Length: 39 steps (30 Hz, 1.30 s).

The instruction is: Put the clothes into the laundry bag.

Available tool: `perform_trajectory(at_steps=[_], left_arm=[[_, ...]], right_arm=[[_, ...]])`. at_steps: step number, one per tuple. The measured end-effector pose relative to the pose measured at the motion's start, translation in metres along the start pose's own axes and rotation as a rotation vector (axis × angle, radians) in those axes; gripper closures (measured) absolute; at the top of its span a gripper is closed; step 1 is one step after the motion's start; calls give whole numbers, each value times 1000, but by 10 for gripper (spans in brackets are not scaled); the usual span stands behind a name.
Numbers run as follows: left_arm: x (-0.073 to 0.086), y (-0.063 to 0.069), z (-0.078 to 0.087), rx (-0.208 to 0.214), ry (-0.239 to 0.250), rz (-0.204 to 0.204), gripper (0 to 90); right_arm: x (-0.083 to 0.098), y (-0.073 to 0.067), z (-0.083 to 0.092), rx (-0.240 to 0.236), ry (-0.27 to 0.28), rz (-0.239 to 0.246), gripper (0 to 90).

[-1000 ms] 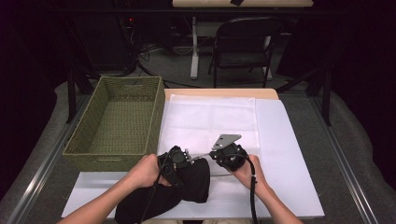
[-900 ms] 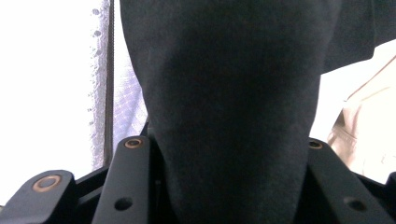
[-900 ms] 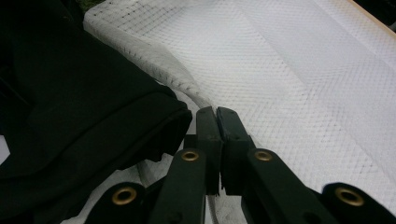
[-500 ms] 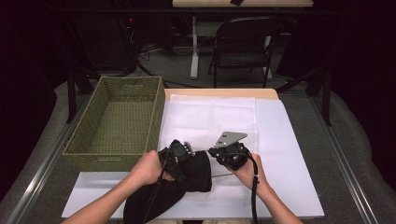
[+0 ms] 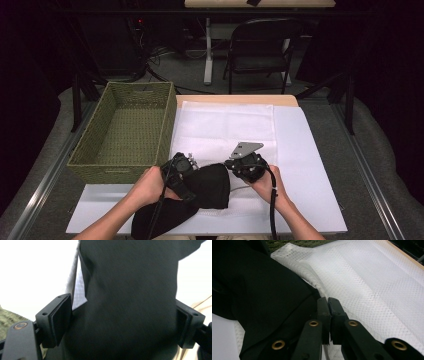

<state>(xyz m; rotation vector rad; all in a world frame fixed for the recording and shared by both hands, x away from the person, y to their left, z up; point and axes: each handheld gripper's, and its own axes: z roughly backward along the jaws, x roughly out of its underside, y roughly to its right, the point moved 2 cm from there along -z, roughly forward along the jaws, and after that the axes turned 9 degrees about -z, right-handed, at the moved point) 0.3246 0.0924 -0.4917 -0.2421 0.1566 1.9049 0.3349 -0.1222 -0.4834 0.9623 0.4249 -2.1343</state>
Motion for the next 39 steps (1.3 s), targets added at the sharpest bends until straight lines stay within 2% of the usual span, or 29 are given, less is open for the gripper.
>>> perform_trajectory(at_steps=[4,6,8,9,13,16,21,24,30,31,32,33,36,39], left_arm=[[11,4,-6,5,-13,-2,165],[16,5,-11,14,0,2,195],[19,6,-13,23,29,-2,291],[21,7,-15,33,49,-1,371],[24,8,-17,17,81,22,557],[25,9,-16,8,85,32,607],[22,11,-13,-13,90,95,637],[19,10,-8,-26,95,131,647],[8,3,9,-71,149,193,640],[6,2,9,-94,165,213,637],[4,1,7,-111,154,219,631],[3,0,2,-117,135,218,626],[1,-2,-12,-119,145,230,614],[3,-1,-11,-124,167,225,516]], right_arm=[[0,0,0,-1,-1,1,887],[0,0,0,2,-3,2,887],[0,0,0,3,-3,3,887],[0,-1,0,3,-2,2,887],[-1,-1,0,3,-5,6,888],[-2,-2,1,3,-1,5,888],[-3,-4,2,1,5,4,888],[-6,-4,6,-7,27,0,888],[-13,-9,19,-19,83,-5,888],[-13,-9,20,-22,90,-8,888],[-13,-9,19,-29,89,-8,888],[-12,-10,18,-29,80,-8,888],[-8,-9,12,-35,51,-6,888],[-5,-9,7,-42,29,-5,887]])
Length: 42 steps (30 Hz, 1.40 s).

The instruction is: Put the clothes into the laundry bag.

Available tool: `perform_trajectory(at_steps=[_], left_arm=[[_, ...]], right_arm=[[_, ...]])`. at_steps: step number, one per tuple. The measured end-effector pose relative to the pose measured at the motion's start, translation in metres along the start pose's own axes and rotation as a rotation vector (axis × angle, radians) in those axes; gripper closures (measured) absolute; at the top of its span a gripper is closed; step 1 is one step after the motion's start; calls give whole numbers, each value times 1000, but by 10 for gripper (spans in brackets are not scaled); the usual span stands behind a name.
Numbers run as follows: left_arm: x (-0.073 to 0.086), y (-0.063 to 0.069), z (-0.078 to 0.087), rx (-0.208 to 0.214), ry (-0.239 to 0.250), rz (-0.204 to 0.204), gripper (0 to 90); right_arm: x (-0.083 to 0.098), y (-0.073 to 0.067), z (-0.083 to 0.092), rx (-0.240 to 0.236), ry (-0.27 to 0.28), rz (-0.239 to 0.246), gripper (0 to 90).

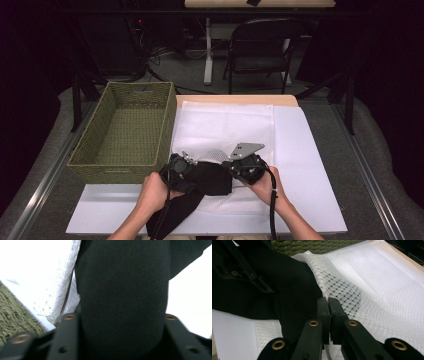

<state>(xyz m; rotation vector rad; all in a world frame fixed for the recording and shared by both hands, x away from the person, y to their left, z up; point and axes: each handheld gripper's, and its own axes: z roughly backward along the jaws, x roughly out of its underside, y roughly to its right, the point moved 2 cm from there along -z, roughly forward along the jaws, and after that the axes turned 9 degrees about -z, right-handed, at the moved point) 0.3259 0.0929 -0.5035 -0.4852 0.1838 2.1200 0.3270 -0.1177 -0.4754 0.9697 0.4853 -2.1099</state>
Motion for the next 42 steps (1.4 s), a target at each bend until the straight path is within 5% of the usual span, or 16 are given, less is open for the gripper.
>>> perform_trajectory(at_steps=[7,14,18,26,42], left_arm=[[12,7,12,-1,15,-47,221],[29,14,17,6,-1,-71,179],[38,12,12,6,10,-79,265],[45,9,8,33,62,-81,608],[23,16,18,-34,101,1,654]], right_arm=[[1,1,-1,1,-4,-4,887],[1,2,-2,1,-9,-4,887],[2,3,-2,4,-14,-6,887],[2,3,-3,7,-16,-8,887],[-6,-6,6,6,28,3,887]])
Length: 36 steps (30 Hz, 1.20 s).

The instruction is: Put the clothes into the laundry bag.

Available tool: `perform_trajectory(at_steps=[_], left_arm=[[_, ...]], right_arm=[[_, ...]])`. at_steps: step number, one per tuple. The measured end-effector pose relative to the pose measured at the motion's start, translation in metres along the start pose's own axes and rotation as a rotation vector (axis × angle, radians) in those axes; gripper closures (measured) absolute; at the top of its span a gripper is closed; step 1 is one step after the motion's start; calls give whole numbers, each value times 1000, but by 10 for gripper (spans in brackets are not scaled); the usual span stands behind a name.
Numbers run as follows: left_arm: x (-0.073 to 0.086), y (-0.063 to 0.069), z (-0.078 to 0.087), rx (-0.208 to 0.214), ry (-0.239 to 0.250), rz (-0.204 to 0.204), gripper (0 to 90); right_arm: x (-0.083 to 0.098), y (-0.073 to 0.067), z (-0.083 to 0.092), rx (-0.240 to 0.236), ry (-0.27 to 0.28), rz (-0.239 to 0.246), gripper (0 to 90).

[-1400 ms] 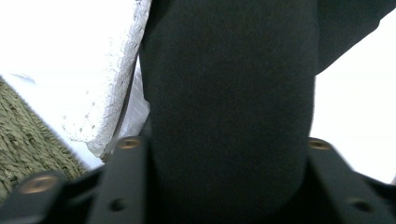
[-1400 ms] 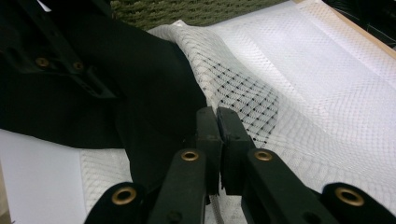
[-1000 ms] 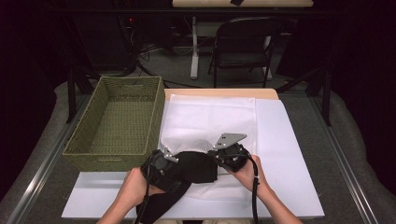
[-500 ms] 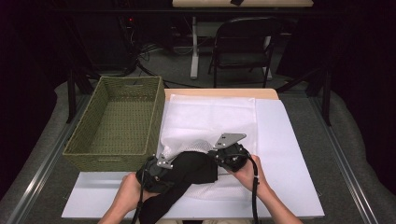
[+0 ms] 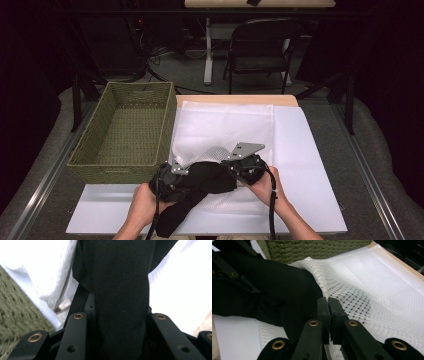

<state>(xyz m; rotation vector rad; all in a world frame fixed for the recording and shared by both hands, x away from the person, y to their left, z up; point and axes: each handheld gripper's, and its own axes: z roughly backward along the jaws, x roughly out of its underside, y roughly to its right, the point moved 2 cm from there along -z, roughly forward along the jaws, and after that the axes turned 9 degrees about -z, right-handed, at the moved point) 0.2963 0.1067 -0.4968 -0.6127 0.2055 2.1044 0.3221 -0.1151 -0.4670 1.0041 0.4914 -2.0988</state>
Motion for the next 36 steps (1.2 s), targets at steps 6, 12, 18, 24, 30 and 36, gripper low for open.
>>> perform_trajectory(at_steps=[6,12,18,24,30,36], left_arm=[[-24,7,-10,-21,38,11,646],[-13,5,-23,-4,29,3,469],[-2,2,-5,-1,20,-23,209],[15,4,-5,46,34,-21,174],[14,3,-21,57,29,-25,231],[12,6,-27,47,22,-66,410]], right_arm=[[0,2,0,-15,-4,-8,887],[7,9,-4,-23,-44,-26,887],[8,9,-7,-25,-57,-30,887],[7,8,-7,-20,-60,-27,887],[7,7,-8,-18,-64,-29,887],[8,9,-9,-17,-68,-30,886]])
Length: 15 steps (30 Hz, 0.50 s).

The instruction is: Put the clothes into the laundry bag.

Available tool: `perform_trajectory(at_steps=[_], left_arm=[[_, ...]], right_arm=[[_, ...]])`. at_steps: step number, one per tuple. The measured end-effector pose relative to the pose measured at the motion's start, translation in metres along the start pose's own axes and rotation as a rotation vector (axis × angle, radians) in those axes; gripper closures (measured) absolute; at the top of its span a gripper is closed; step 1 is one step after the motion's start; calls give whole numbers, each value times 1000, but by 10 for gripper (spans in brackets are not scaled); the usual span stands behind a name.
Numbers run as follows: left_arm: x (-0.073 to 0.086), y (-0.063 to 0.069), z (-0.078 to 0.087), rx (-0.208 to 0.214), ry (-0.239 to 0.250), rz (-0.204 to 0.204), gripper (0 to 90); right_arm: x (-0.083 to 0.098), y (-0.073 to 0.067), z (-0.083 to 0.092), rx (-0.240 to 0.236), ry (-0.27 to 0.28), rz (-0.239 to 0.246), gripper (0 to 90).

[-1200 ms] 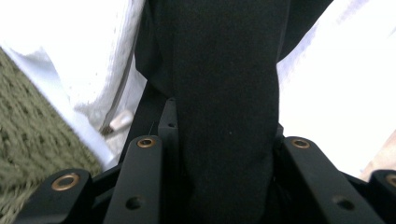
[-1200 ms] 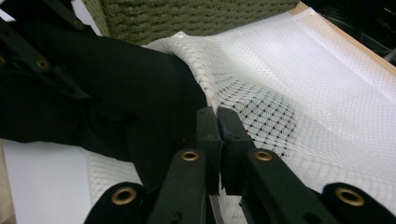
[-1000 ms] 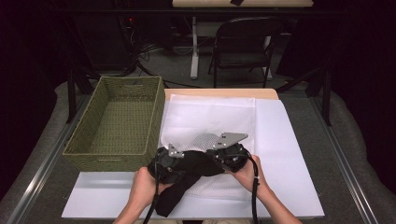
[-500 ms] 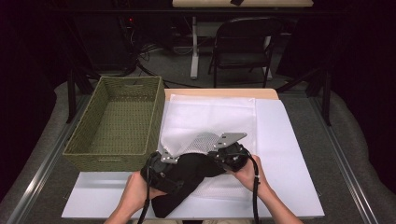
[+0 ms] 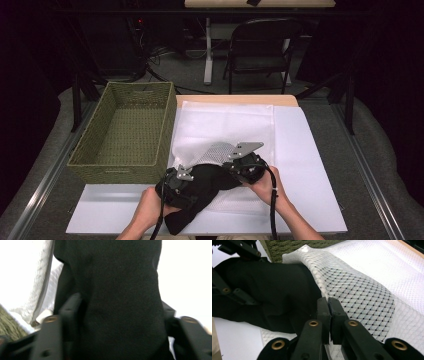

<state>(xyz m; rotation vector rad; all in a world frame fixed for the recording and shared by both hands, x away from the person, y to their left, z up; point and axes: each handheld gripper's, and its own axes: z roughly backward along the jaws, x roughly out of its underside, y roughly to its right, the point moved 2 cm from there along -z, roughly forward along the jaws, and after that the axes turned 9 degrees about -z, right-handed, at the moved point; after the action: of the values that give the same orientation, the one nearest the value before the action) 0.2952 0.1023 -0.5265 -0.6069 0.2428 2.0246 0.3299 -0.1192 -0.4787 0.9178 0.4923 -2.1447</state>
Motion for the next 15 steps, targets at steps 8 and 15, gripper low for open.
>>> perform_trajectory(at_steps=[8,15], left_arm=[[0,3,4,-57,3,-5,672],[-13,5,10,-115,20,74,686]], right_arm=[[-2,-2,1,3,8,5,886],[-7,-4,8,-4,53,1,887]])
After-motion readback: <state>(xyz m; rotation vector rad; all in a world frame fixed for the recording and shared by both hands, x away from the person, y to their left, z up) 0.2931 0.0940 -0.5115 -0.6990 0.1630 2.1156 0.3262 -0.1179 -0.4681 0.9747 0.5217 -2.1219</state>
